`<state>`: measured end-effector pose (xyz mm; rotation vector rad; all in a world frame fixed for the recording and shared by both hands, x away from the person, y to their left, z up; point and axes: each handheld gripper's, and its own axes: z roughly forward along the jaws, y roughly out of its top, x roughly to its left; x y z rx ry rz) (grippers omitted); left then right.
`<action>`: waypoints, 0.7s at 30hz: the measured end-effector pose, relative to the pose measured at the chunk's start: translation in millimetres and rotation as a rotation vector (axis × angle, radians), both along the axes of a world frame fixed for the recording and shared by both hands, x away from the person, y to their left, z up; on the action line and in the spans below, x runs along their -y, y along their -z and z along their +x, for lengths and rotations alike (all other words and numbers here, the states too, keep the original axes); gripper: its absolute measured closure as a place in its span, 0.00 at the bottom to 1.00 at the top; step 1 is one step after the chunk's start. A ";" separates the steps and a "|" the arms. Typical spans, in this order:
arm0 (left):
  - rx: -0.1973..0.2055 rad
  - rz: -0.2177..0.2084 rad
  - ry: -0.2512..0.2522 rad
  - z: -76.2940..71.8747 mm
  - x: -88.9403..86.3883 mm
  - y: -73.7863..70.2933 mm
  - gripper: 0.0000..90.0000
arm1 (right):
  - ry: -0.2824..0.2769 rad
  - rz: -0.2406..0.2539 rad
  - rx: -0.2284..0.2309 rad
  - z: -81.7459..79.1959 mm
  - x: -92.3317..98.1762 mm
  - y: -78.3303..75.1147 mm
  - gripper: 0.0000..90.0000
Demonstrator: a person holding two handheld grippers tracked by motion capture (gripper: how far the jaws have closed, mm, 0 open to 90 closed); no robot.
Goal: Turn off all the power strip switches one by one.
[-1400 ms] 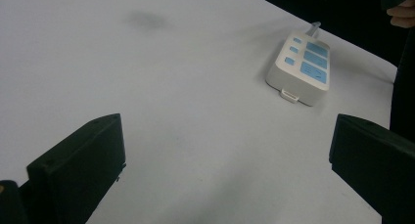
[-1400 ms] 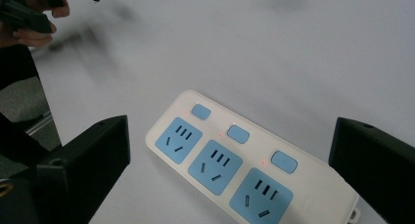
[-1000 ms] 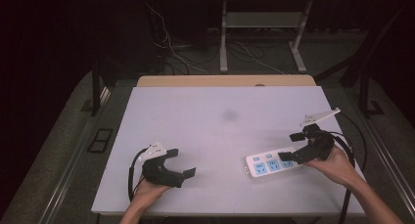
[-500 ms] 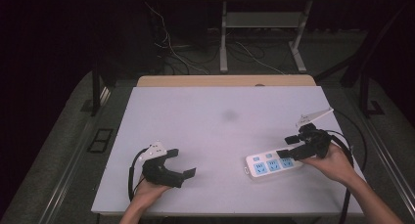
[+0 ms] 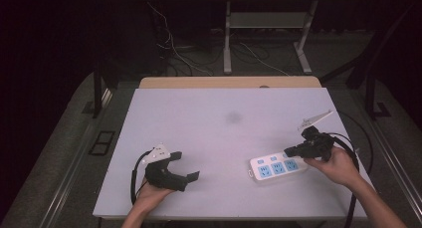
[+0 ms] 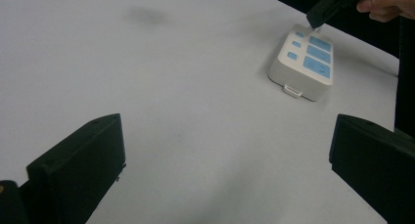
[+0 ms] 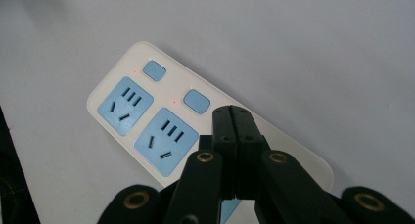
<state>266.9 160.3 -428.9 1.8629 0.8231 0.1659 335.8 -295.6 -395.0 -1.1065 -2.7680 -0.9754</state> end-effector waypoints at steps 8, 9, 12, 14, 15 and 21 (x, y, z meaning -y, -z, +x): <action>0.002 0.003 0.000 0.0 0.0 0.1 0.00 | 0.005 -0.025 0.002 5.5 -3.3 6.8 1.00; 0.002 0.004 0.000 0.0 0.0 0.1 0.00 | 0.005 -0.025 0.002 5.5 -3.3 6.8 1.00; 0.003 0.004 0.001 -0.1 0.0 0.1 0.00 | 0.008 -0.032 -0.004 7.6 -3.4 10.9 1.00; 0.003 0.005 0.001 0.1 0.0 0.2 0.00 | 0.004 -0.030 -0.006 8.3 -3.1 14.1 1.00; 0.003 0.005 0.001 0.2 0.0 0.4 0.00 | 0.006 -0.034 0.000 8.5 -2.9 14.1 1.00; 0.004 0.006 0.003 -0.5 0.5 0.2 0.00 | -0.008 -0.026 -0.002 9.5 -1.3 15.0 1.00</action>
